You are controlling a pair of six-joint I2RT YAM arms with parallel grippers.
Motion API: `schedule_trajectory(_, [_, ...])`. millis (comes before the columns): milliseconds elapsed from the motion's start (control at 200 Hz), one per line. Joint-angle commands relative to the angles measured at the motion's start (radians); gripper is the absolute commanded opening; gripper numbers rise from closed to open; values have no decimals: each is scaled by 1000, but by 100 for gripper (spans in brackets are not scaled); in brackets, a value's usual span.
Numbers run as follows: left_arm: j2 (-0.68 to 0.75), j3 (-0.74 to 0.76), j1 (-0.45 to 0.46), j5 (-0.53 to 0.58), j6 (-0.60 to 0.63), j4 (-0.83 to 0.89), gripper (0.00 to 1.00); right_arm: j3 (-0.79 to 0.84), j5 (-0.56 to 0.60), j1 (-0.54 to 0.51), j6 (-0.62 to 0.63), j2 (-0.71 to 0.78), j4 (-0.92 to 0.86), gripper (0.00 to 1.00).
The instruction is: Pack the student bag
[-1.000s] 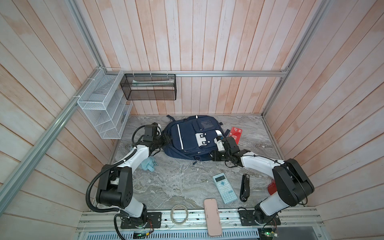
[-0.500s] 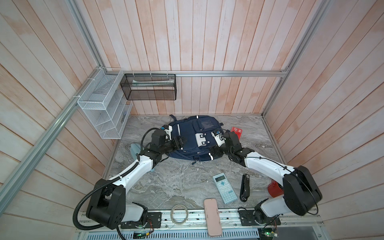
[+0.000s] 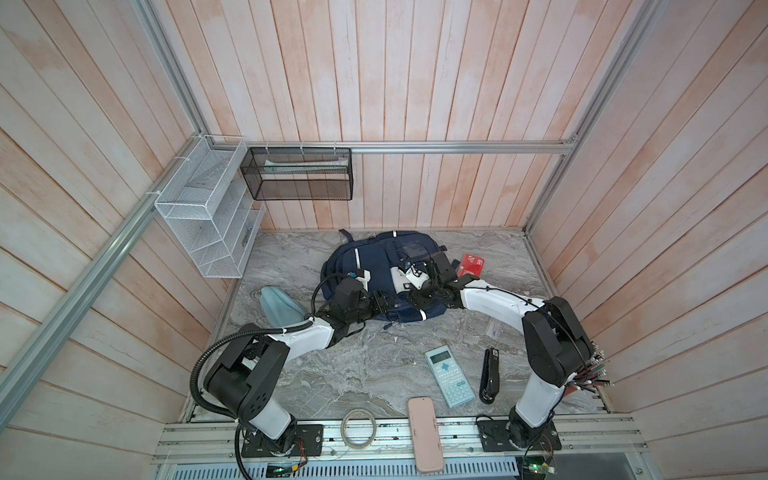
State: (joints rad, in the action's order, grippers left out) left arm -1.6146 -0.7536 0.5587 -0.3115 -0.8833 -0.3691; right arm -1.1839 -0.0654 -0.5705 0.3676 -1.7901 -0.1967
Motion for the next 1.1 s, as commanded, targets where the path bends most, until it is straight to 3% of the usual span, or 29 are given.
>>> schedule_trajectory(0, [-44, 22, 1, 30, -5, -55, 54, 31, 79, 9, 42, -15, 1, 82])
schedule_trajectory(125, [-69, 31, 0, 40, -1, -64, 49, 29, 208, 14, 72, -78, 90, 77])
schedule_trajectory(280, [-111, 39, 0, 37, -8, -83, 49, 26, 75, 0, 90, -115, 129, 69])
schedule_trajectory(300, [-116, 41, -1, 33, -11, -89, 48, 29, 62, -2, 91, -116, 135, 65])
schedule_trajectory(415, [-135, 51, -2, 22, -21, -117, 48, 3, 19, -4, 97, -133, 104, 10])
schedule_trajectory(445, [-135, 53, -2, 26, -18, -116, 48, -17, 10, -5, 91, -135, 79, 2])
schedule_trajectory(870, [11, 27, 6, 55, -10, -20, 53, -35, -131, -10, -146, 79, 115, 0])
schedule_trajectory(990, [75, 24, 6, 58, -23, 23, 63, 21, -121, -8, -204, 118, 187, 0])
schedule_trajectory(1095, [47, -5, 13, 40, -26, 22, 64, 41, -168, -9, -243, 127, 227, 0])
